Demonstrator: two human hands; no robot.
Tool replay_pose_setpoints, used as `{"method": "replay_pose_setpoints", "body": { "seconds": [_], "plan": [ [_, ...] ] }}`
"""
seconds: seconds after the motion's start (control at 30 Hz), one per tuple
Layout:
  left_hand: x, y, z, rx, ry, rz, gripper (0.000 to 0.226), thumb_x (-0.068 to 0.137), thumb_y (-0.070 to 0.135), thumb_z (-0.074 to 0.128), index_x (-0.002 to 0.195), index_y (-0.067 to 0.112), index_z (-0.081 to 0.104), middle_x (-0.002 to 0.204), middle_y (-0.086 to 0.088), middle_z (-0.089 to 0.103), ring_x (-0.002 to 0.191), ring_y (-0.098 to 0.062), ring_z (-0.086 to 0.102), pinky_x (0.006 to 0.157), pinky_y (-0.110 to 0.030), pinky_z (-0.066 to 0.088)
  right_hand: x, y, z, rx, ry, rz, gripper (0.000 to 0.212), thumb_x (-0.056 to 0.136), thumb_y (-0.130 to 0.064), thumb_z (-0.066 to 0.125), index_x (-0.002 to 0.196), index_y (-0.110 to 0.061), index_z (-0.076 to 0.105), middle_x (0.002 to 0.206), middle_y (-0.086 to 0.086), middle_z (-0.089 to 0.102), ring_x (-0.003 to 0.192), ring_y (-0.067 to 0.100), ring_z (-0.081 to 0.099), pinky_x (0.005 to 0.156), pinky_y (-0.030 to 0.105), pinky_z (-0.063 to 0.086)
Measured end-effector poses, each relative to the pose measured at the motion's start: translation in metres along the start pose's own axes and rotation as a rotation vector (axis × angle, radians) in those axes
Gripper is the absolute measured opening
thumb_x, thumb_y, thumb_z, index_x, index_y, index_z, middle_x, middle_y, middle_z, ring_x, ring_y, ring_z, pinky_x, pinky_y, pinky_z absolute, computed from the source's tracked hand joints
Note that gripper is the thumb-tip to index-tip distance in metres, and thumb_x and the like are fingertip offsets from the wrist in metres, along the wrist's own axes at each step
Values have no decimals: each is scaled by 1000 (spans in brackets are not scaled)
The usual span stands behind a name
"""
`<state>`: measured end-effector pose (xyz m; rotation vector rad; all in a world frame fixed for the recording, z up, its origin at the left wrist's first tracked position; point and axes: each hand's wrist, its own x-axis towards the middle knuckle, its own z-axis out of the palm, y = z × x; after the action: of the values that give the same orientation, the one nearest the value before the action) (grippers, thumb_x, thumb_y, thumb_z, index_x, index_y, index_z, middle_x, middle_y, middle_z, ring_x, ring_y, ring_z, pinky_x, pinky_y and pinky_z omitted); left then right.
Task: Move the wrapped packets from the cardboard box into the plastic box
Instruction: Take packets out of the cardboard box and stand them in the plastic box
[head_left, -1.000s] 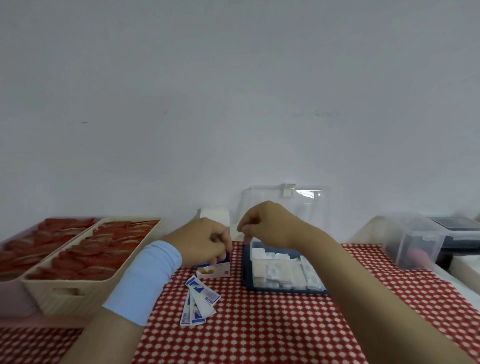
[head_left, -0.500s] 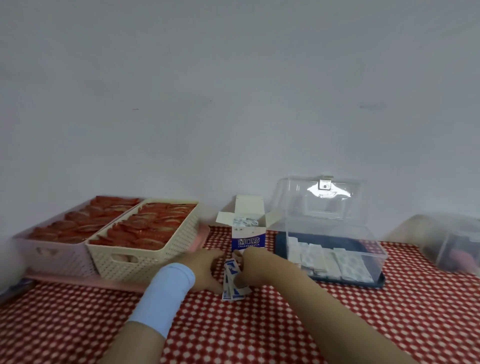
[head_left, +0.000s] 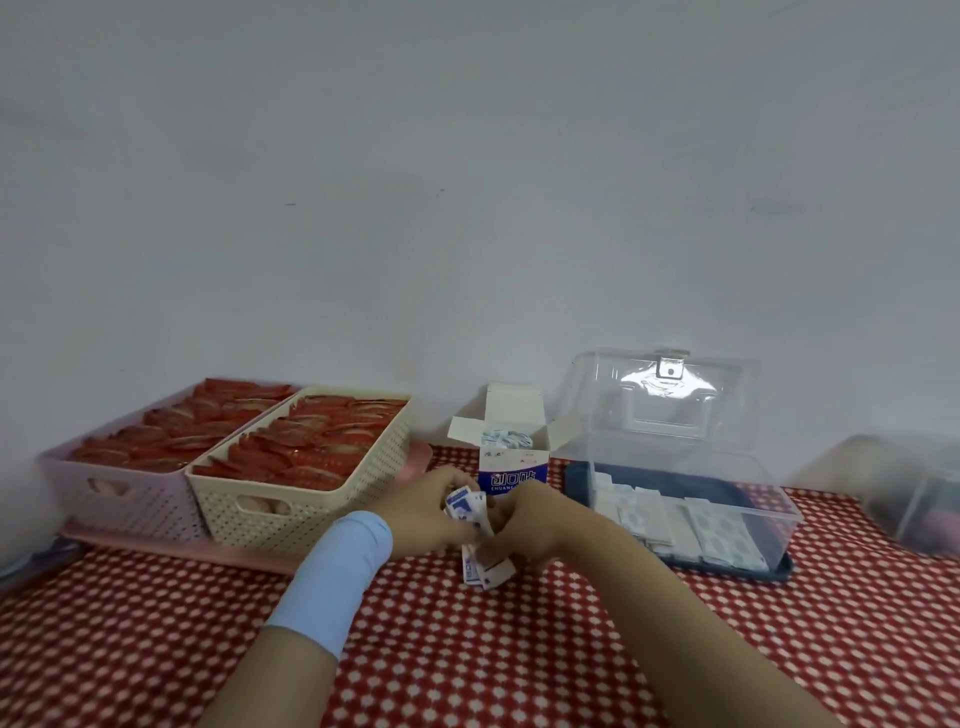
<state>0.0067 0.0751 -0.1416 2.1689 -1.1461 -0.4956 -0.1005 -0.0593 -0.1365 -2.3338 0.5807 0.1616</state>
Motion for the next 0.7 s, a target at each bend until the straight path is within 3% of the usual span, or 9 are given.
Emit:
{"method": "replay_pose_setpoints", "body": {
  "seconds": [0.1,0.23,0.33,0.43,0.57,0.7],
  "plan": [
    [2,5,-7,-319,93,30,25,88,15,72,110,18,61,95,2,75,77,-17,68,71,-30,56,-10,0,-13,228,50,-85,15,83,-18,80,96,-14,75,91,0,76,77,14,73,67,25,60],
    [9,10,-15,-561,206,94,17,85,23,72,102,22,74,102,-5,77,94,-25,73,83,-41,56,-22,-5,-31,568,51,-188,9,86,-10,76,95,-10,76,93,9,78,83,21,75,71,31,62],
    [14,24,-18,-879,120,146,27,90,12,67,115,3,66,114,-20,71,99,-33,70,87,-45,56,-22,-7,-46,740,70,-231,17,86,-5,74,104,-4,74,95,15,77,83,27,73,75,40,62],
    [18,38,-26,-1025,-6,247,38,83,16,63,119,5,65,122,-12,70,101,-26,69,88,-40,58,-20,-12,-59,894,34,-241,37,85,-3,75,120,0,64,100,15,76,83,24,73,62,31,59],
    [32,44,-26,-1072,-3,299,33,84,17,61,114,4,65,119,-7,72,97,-23,70,86,-39,59,-13,-14,-74,1000,5,-200,61,84,-1,76,136,3,46,102,17,75,84,27,76,55,28,59],
    [47,45,-24,-1147,64,283,27,81,19,65,101,2,63,104,-5,75,88,-19,71,78,-33,59,-6,-14,-88,849,34,-211,49,85,-12,78,126,-2,53,102,18,75,81,25,74,63,33,62]
  ]
}}
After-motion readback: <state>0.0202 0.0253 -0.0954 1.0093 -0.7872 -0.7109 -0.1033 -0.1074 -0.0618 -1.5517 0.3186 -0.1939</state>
